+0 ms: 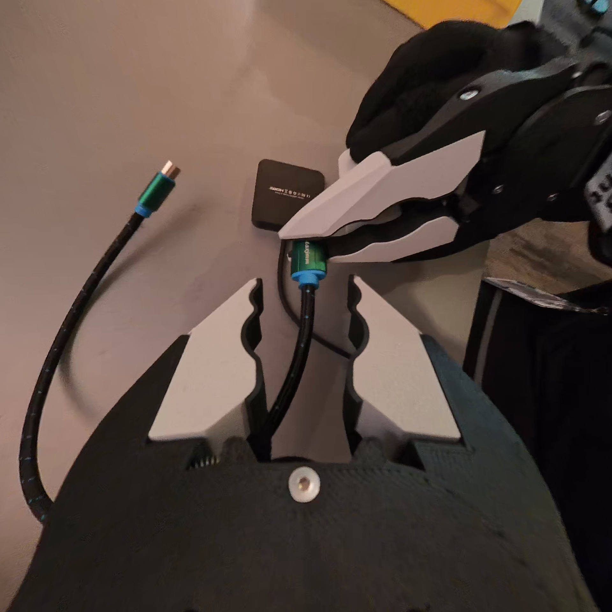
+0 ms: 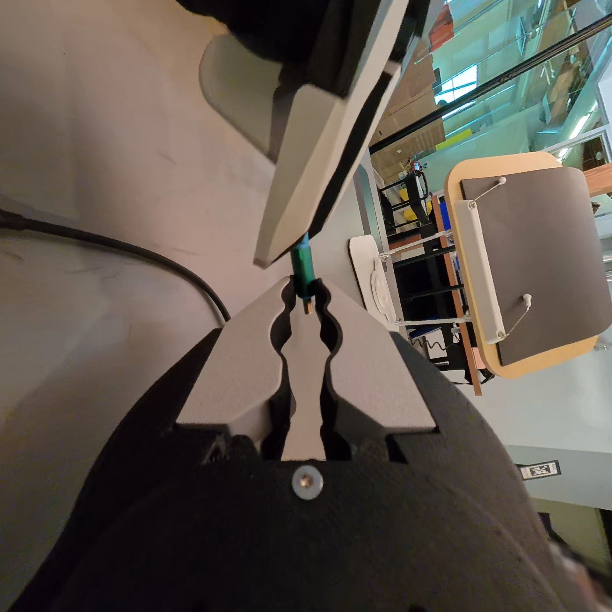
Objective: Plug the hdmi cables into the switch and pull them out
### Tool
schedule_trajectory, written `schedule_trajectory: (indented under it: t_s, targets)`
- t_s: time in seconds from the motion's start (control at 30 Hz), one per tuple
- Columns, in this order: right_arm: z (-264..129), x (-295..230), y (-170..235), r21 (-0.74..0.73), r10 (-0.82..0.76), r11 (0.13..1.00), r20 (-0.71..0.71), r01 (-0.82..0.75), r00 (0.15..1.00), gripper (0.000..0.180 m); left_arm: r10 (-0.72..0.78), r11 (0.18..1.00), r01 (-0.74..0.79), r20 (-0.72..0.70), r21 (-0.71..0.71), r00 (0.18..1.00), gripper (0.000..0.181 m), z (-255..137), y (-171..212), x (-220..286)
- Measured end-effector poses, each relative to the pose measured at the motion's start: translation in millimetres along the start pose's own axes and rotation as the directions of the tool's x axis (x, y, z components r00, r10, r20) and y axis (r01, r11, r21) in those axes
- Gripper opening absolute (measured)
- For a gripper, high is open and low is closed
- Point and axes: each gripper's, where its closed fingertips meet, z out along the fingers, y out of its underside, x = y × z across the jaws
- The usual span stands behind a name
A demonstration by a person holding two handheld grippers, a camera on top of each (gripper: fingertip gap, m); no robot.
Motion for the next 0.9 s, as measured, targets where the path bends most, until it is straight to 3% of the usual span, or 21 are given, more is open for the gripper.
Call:
schedule_trajectory:
  t_s: [0.43,0.53,0.7,0.8,0.9]
  targets:
    - [-2,11,1,0.001,0.102,0.995,-0.052,-0.102,0.993,0.010,-0.242,0.944,0.278,-0.199,0.177,0.950,0.049,1,-19,6]
    - [-2,10,2,0.013,0.126,0.992,-0.043,-0.126,0.991,0.009,-0.137,0.983,0.140,-0.032,0.115,0.990,0.045,-5,-6,-9]
    - [-2,9,8,0.000,0.139,0.990,-0.019,-0.139,0.990,0.009,-0.060,0.962,0.044,0.053,0.270,0.997,0.043,-59,-34,-11]
    - [-1,12,11,-0.008,0.155,0.988,-0.025,-0.155,0.988,0.008,-0.032,0.964,0.040,-0.034,0.262,0.999,0.026,-77,-26,11]
    - [0,15,13,-0.011,0.176,0.984,-0.029,-0.176,0.984,0.008,-0.030,0.975,0.056,-0.122,0.217,0.992,0.025,-77,-3,33]
